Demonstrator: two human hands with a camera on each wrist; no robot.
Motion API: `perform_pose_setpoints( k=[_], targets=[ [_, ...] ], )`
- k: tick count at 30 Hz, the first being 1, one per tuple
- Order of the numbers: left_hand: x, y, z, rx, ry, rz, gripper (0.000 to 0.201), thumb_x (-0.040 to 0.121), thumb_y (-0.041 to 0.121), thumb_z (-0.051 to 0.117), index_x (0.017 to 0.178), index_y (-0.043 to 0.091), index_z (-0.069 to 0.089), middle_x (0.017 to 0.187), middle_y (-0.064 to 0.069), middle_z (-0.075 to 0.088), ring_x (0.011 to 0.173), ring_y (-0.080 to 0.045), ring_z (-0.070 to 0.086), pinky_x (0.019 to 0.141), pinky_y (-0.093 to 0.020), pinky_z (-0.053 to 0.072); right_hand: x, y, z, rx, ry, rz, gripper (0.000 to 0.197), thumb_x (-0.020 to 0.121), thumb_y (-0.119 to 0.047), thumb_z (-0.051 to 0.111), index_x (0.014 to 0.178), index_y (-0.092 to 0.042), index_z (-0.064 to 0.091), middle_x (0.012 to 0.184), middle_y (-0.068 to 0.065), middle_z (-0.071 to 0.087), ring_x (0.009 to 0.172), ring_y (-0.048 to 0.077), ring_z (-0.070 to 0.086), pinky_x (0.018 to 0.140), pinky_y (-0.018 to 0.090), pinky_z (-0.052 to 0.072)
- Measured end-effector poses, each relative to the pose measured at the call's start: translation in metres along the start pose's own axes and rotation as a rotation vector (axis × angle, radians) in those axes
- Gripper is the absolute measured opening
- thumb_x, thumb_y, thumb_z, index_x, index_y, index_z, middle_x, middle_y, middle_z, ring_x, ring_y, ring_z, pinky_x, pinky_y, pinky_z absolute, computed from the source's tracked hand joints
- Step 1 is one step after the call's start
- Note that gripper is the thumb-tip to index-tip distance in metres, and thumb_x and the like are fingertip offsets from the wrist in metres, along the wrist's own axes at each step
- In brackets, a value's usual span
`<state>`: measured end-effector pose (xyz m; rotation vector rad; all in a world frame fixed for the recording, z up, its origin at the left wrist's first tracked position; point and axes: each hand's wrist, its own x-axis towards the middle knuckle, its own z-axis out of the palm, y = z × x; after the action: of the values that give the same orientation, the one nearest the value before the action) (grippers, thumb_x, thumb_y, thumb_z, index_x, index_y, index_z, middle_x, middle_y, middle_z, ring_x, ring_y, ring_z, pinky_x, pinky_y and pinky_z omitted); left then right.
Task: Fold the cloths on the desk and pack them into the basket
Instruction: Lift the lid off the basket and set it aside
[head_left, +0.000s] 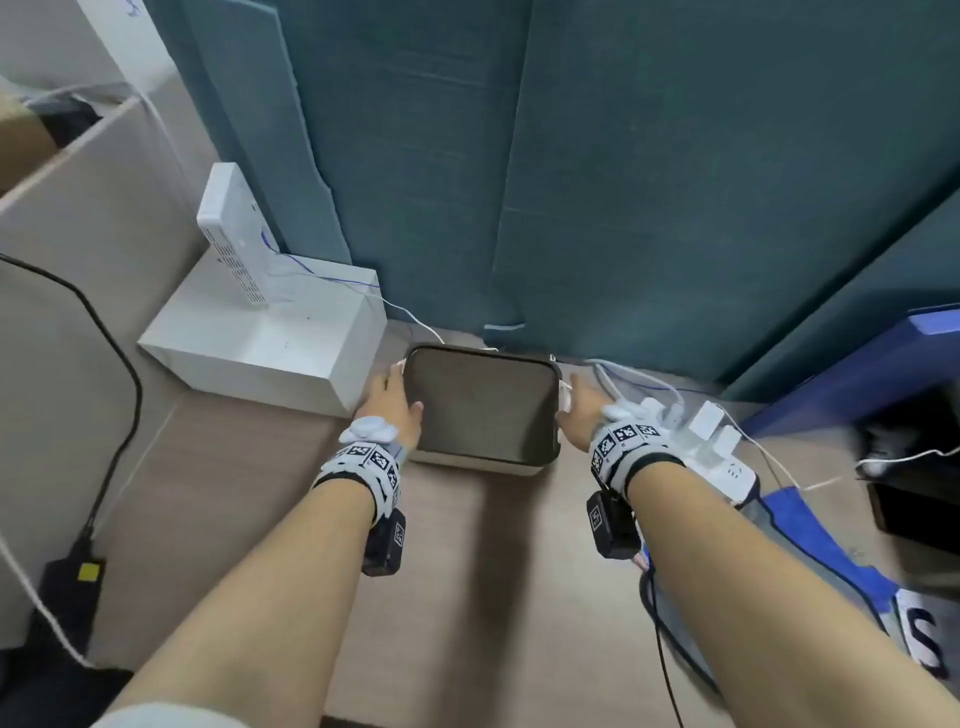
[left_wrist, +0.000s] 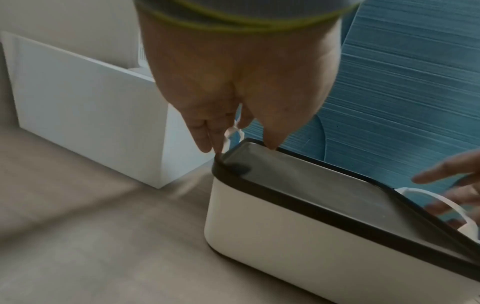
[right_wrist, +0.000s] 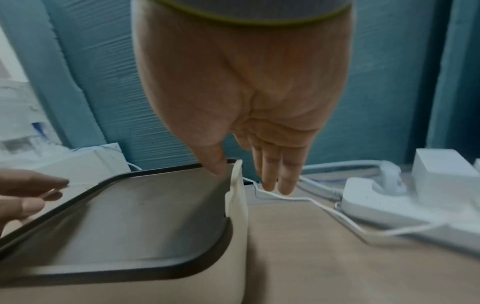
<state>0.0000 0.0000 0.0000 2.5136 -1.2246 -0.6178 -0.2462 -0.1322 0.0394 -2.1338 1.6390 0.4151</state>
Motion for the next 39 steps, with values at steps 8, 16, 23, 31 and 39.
perform_pose_setpoints(
  k=[8,16,23,31,39],
  targets=[
    [-0.022,-0.009,0.006,0.047,-0.076,0.014,0.042,0.096,0.034,0.058,0.135,0.019,0.048,0.126,-0.01,0.06,0.106,-0.037,0.063,0.085,-0.042,0.052,-0.029,0.019,0.03,0.16,0.002,0.099,0.051,0.091,-0.033,0.054,0.14,-0.026,0.037,0.127,0.007,0.067,0.107,0.035,0.068,0.093,0.048,0.056],
    [-0.065,-0.006,0.038,0.035,-0.199,-0.002,0.045,0.093,0.043,0.057,0.132,0.03,0.041,0.115,-0.009,0.066,0.096,-0.036,0.066,0.084,-0.039,0.053,-0.102,0.055,0.045,0.047,-0.028,0.2,0.046,0.096,-0.042,0.049,0.141,-0.032,0.039,0.13,0.004,0.07,0.113,0.029,0.067,0.077,0.034,0.041],
    [-0.082,0.005,0.041,-0.035,-0.14,-0.072,0.049,0.084,0.052,0.065,0.129,0.032,0.057,0.125,-0.01,0.05,0.098,-0.038,0.064,0.087,-0.041,0.054,-0.027,0.111,0.128,0.381,-0.033,0.26,0.074,0.057,-0.059,0.042,0.131,-0.056,0.037,0.109,0.002,0.066,0.09,0.035,0.071,0.078,0.048,0.062],
    [-0.071,-0.009,0.062,-0.383,-0.111,-0.072,0.075,0.057,0.057,0.069,0.13,0.046,0.055,0.129,0.001,0.064,0.107,-0.028,0.068,0.095,-0.045,0.055,-0.097,0.083,0.081,0.803,0.02,0.237,0.051,0.091,-0.003,0.058,0.126,-0.039,0.049,0.077,0.005,0.061,0.063,0.021,0.06,0.044,0.026,0.052],
    [-0.092,0.001,0.041,-0.454,-0.076,-0.037,0.071,0.066,0.044,0.07,0.136,0.038,0.06,0.114,0.006,0.069,0.112,-0.027,0.064,0.101,-0.042,0.051,-0.086,0.089,0.096,0.882,0.141,0.203,0.05,0.094,0.002,0.057,0.142,-0.012,0.059,0.091,0.012,0.062,0.078,0.026,0.059,0.064,0.025,0.047]
  ],
)
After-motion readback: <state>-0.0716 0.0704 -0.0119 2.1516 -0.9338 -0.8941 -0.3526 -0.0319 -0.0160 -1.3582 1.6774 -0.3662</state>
